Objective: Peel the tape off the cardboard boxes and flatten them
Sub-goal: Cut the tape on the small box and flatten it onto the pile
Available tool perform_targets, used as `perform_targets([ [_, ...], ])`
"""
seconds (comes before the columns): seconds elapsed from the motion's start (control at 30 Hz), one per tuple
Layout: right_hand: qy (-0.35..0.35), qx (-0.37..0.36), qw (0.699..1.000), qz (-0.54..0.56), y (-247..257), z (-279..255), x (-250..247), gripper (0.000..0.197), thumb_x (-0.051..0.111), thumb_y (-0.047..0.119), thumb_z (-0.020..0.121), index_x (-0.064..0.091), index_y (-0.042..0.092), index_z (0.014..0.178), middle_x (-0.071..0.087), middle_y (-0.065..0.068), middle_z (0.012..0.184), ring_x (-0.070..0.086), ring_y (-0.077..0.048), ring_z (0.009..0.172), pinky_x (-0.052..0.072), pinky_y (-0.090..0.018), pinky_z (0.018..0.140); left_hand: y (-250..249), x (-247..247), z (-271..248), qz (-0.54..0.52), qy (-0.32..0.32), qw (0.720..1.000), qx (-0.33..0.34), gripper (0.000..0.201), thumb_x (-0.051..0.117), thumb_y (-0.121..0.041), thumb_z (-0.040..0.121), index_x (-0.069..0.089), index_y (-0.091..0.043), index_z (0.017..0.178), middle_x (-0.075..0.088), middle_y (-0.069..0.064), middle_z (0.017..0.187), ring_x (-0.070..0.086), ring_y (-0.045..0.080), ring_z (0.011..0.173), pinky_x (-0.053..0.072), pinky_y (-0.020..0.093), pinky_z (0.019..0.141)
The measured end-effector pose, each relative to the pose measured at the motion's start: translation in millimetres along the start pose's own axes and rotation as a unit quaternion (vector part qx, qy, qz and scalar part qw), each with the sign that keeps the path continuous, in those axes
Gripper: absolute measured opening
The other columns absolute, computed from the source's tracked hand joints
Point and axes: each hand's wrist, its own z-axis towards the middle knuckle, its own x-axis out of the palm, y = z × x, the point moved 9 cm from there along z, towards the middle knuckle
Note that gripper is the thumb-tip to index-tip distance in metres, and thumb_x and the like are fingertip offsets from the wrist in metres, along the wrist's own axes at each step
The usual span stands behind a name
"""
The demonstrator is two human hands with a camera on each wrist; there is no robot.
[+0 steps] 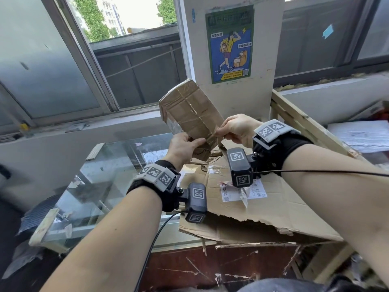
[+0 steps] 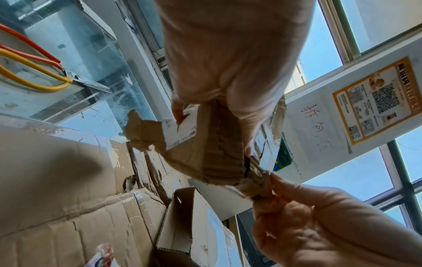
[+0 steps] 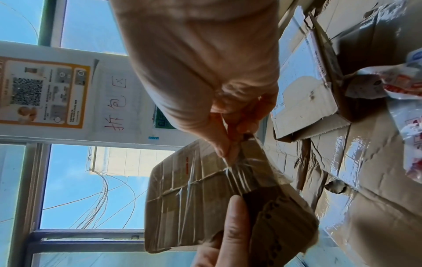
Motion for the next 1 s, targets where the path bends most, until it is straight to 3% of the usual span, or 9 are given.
perform_targets([
  [0.07,-0.01,0.016,1.0,0.018,-6,2,-2,0.021,0.068,-0.002,0.078,0.057,0.008,0.065,0.052,-0.004,0.057,0.038,-0.009,0.049,0.029,-0.015,0.039,1,4,-1,0.002,0.029,0.999,-0.016,0.008,0.065,-0.011,0.09,0.063,-0.003,0.087,0.069,0.018,0.087,0.067,0.02,0.057,0.046,0.02,0.039],
  [0.2,-0.04,0.032,0.998,0.036,-6,2,-4,0.02,0.068,0.007,0.082,0.058,0.008,0.065,0.061,0.001,0.046,0.041,-0.002,0.033,0.03,-0.012,0.036,2,6,1,0.012,0.043,0.999,-0.01,0.019,0.064,-0.01,0.091,0.064,0.005,0.103,0.07,0.022,0.098,0.07,0.032,0.079,0.059,0.037,0.069],
  [0.3,-0.039,0.031,0.999,0.018,-4,0,-5,0.019,0.07,0.007,0.081,0.057,0.008,0.068,0.062,-0.004,0.056,0.042,-0.001,0.028,0.031,-0.013,0.038,1,6,0,0.023,0.033,0.999,-0.003,0.018,0.064,-0.009,0.091,0.065,0.004,0.104,0.069,0.017,0.09,0.066,0.022,0.062,0.05,0.021,0.045],
  [0.4,-0.05,0.032,0.998,-0.026,-3,1,-7,0.025,0.073,0.009,0.08,0.056,0.008,0.062,0.058,-0.001,0.046,0.043,-0.005,0.037,0.033,-0.017,0.043,-4,8,-1,0.041,0.026,0.999,0.011,0.015,0.066,-0.008,0.089,0.066,0.003,0.1,0.068,0.012,0.084,0.064,0.021,0.064,0.047,0.016,0.041],
  [0.6,-0.045,0.031,0.997,-0.06,0,9,-5,0.024,0.079,0.016,0.076,0.058,0.007,0.068,0.056,-0.007,0.064,0.041,-0.013,0.048,0.031,-0.024,0.047,0,3,7,0.07,-0.021,0.997,0.026,0.018,0.076,-0.022,0.082,0.07,-0.004,0.084,0.073,0.013,0.088,0.069,0.029,0.08,0.056,0.038,0.068],
  [0.7,-0.018,0.061,0.998,-0.015,-7,8,-3,0.023,0.072,0.013,0.083,0.055,0.01,0.067,0.055,-0.002,0.053,0.034,-0.006,0.04,0.025,-0.016,0.039,-3,2,7,0.053,-0.014,0.998,0.029,0.013,0.074,-0.017,0.084,0.07,-0.005,0.083,0.072,0.014,0.089,0.069,0.029,0.08,0.055,0.033,0.063],
  [0.8,0.011,0.092,0.996,0.004,-15,5,1,0.029,0.063,0.013,0.09,0.05,0.013,0.064,0.049,0.0,0.051,0.026,-0.004,0.039,0.019,-0.014,0.04,-4,2,6,0.025,-0.008,0.999,0.039,0.014,0.073,-0.01,0.083,0.071,0.002,0.091,0.073,0.018,0.092,0.071,0.033,0.086,0.059,0.045,0.08],
  [0.9,0.014,0.091,0.996,0.02,-19,6,4,0.027,0.061,0.011,0.09,0.05,0.014,0.065,0.049,0.004,0.039,0.028,-0.003,0.037,0.021,-0.013,0.042,-1,1,9,0.039,-0.014,0.998,0.044,0.017,0.075,-0.012,0.082,0.073,0.0,0.093,0.074,0.014,0.091,0.072,0.028,0.083,0.059,0.041,0.078],
  [1.0,-0.003,0.052,0.999,0.004,-12,9,5,0.015,0.064,0.007,0.086,0.057,0.01,0.073,0.056,-0.002,0.058,0.038,-0.008,0.05,0.03,-0.019,0.053,5,0,11,0.031,-0.022,0.999,0.035,0.021,0.079,-0.014,0.078,0.073,-0.001,0.093,0.074,0.012,0.089,0.071,0.024,0.079,0.058,0.032,0.068],
])
